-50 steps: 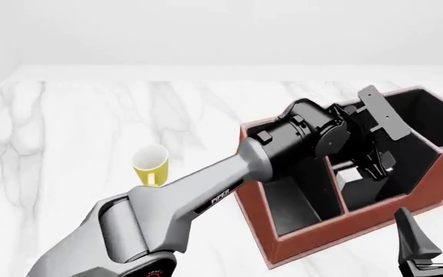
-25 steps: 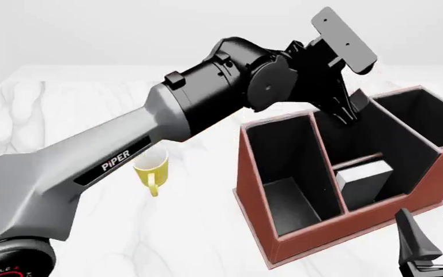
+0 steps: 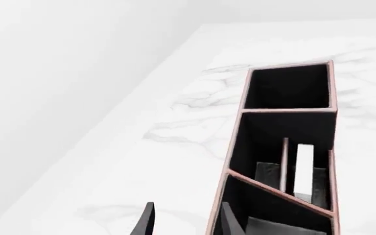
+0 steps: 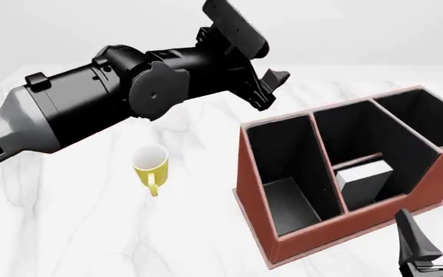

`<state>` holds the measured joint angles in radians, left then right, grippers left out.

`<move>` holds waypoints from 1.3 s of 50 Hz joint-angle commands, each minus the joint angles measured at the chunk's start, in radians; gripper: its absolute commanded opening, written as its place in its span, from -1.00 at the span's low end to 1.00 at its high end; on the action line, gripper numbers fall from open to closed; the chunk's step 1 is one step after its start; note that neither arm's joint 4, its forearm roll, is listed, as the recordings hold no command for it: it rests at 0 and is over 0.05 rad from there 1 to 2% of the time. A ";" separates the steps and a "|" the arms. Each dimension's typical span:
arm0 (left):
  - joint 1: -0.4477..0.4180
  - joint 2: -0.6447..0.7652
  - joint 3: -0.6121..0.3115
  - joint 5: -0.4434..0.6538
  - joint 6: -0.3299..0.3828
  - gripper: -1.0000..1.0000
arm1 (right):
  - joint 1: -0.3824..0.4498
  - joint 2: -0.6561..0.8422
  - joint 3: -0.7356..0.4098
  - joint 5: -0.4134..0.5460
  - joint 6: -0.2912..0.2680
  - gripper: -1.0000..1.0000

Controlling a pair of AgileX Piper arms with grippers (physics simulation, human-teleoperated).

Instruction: Pick up the book and place it in the back compartment of the caddy.

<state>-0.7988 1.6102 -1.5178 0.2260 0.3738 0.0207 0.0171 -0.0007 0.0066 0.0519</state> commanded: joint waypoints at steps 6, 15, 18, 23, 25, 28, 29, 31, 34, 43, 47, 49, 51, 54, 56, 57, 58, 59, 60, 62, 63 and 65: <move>0.109 -0.249 0.366 -0.176 -0.030 1.00 | 0.000 0.005 0.000 -0.004 -0.001 1.00; 0.211 -0.416 0.631 -0.375 -0.146 1.00 | -0.006 0.009 0.000 -0.007 -0.002 1.00; 0.251 -0.482 0.745 -0.469 -0.173 1.00 | -0.007 0.017 0.000 -0.013 -0.002 1.00; 0.277 -0.492 0.901 -0.611 -0.238 1.00 | -0.010 0.033 0.000 -0.023 -0.014 1.00; 0.296 -0.474 0.946 -0.679 -0.246 1.00 | 0.005 0.055 0.000 -0.036 -0.044 1.00; 0.315 -0.444 0.992 -0.761 -0.286 1.00 | 0.015 0.106 0.001 -0.074 -0.049 1.00; 0.324 -0.437 1.006 -0.789 -0.294 1.00 | 0.016 0.140 0.001 -0.102 -0.049 1.00; 0.336 -0.433 1.025 -0.823 -0.311 1.00 | 0.016 0.165 0.000 -0.135 -0.074 1.00; 0.339 -0.430 1.046 -0.855 -0.354 1.00 | 0.020 0.239 -0.008 -0.199 -0.073 1.00; 0.334 -0.377 1.094 -0.946 -0.371 1.00 | 0.071 0.229 -0.200 -0.101 -0.159 1.00; 0.328 -0.406 1.092 -0.926 -0.376 1.00 | 0.089 0.233 -0.305 -0.059 -0.172 1.00; 0.326 -0.410 1.093 -0.924 -0.375 1.00 | 0.093 0.231 -0.329 -0.047 -0.177 1.00; 0.324 -0.414 1.097 -0.925 -0.373 1.00 | 0.114 0.216 -0.392 -0.008 -0.193 1.00; 0.325 -0.413 1.101 -0.929 -0.375 1.00 | 0.137 0.195 -0.481 0.052 -0.219 1.00; 0.326 -0.409 1.102 -0.933 -0.375 1.00 | 0.148 0.182 -0.555 0.098 -0.242 1.00; 0.326 -0.407 1.103 -0.935 -0.376 1.00 | 0.151 0.177 -0.578 0.109 -0.249 1.00; 0.325 -0.403 1.104 -0.939 -0.375 1.00 | 0.154 0.175 -0.624 0.135 -0.252 1.00; 0.322 -0.401 1.106 -0.940 -0.373 1.00 | 0.156 0.170 -0.655 0.151 -0.259 1.00; 0.322 -0.401 1.106 -0.940 -0.373 1.00 | 0.156 0.170 -0.655 0.151 -0.259 1.00; 0.319 -0.398 1.108 -0.943 -0.372 1.00 | 0.166 0.148 -0.726 0.185 -0.291 1.00; 0.318 -0.397 1.110 -0.944 -0.372 1.00 | 0.168 0.142 -0.759 0.203 -0.292 1.00; 0.316 -0.392 1.111 -0.948 -0.372 1.00 | 0.171 0.135 -0.842 0.252 -0.290 1.00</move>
<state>-0.4776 1.2078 -0.4249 -0.6981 0.0065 0.1563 0.1900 -0.5622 0.1086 -0.1834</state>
